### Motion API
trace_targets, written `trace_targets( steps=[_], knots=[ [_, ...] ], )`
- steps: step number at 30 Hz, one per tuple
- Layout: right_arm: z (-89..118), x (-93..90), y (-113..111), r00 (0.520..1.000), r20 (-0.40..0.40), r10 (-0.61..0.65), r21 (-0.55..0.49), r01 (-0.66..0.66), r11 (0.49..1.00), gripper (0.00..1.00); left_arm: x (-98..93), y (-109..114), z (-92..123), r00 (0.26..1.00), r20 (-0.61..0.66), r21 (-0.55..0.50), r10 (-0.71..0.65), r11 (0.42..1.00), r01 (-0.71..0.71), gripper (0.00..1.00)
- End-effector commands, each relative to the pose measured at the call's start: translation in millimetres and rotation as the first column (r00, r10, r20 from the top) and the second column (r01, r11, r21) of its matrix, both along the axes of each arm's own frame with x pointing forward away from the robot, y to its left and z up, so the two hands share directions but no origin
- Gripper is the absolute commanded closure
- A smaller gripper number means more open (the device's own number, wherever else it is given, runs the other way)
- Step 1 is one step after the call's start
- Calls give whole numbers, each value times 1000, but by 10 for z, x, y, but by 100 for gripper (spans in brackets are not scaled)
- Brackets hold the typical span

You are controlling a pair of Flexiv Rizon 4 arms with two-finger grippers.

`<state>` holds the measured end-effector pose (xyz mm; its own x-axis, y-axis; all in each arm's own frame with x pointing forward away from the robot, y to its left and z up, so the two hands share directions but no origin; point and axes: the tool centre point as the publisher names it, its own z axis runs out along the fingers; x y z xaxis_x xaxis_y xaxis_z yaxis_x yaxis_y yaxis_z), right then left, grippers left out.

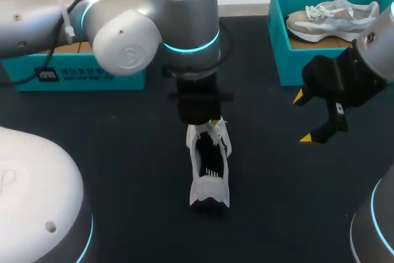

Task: Take the shoe out of the shoebox, open the shoe tongue, remove and reinsert the insole, then place the shoe into the shoebox

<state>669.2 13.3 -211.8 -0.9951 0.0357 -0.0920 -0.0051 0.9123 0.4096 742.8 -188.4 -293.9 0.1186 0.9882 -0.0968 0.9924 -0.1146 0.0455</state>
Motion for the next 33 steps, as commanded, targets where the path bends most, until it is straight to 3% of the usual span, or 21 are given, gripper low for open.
trace_targets(
  steps=[1, 7, 15, 21, 25, 30, 33],
  knots=[
    [-11, 8, 10, 1000, -1, 0, -2, 0, 1000, 0, -134, 87, -45, 1000, -6, -28, -9, 1000, 9, 54],
    [-11, 8, 10, 1000, -1, 0, -2, 0, 1000, 0, -184, 72, -82, 1000, 0, -22, -20, 1000, 20, 56],
    [-11, 8, 10, 1000, -1, 0, -2, 0, 1000, 0, 188, -32, 172, 997, 43, -65, 63, 996, -60, 51],
    [-11, 8, 10, 1000, -1, 0, -2, 0, 1000, 0, 403, -173, 77, 994, 54, -47, 93, 995, -90, 57],
    [-11, 8, 10, 1000, -1, 0, -2, 0, 1000, 0, 411, -254, -70, 995, 43, -27, 93, 995, -92, 66],
    [-11, 8, 10, 1000, -1, 0, -2, 0, 1000, 0, 292, -256, -117, 997, 24, -27, 67, 997, -66, 75],
    [-11, 8, 10, 1000, -1, 0, -2, 0, 1000, 0, 238, -208, -126, 998, 25, -22, 58, 998, -57, 75]
  ],
)
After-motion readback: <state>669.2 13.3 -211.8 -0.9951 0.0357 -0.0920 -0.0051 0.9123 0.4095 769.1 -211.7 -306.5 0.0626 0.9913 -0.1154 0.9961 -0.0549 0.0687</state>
